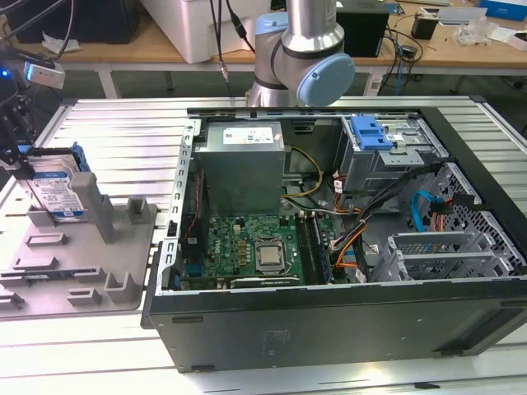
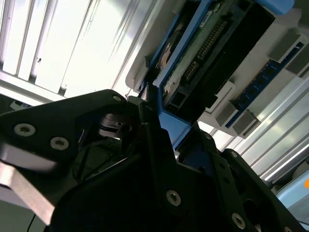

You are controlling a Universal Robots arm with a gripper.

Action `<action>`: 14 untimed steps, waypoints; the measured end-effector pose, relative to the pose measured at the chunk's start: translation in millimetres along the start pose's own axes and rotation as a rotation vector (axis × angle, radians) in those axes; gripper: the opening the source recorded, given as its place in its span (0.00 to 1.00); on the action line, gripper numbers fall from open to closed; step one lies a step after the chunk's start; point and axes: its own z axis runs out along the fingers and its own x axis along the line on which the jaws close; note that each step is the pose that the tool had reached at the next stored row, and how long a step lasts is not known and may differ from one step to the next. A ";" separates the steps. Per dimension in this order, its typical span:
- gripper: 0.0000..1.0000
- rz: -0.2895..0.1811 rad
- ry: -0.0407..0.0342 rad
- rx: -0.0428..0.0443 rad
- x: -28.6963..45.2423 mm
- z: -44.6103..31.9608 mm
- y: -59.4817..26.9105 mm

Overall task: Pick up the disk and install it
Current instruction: 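Pick up the disk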

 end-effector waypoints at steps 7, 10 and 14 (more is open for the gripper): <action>0.37 0.000 -0.0001 0.0002 0.1 0.1 0.0; 0.37 0.000 0.0000 0.0001 0.1 0.1 0.0; 0.37 0.000 0.0004 0.0002 0.2 0.1 0.0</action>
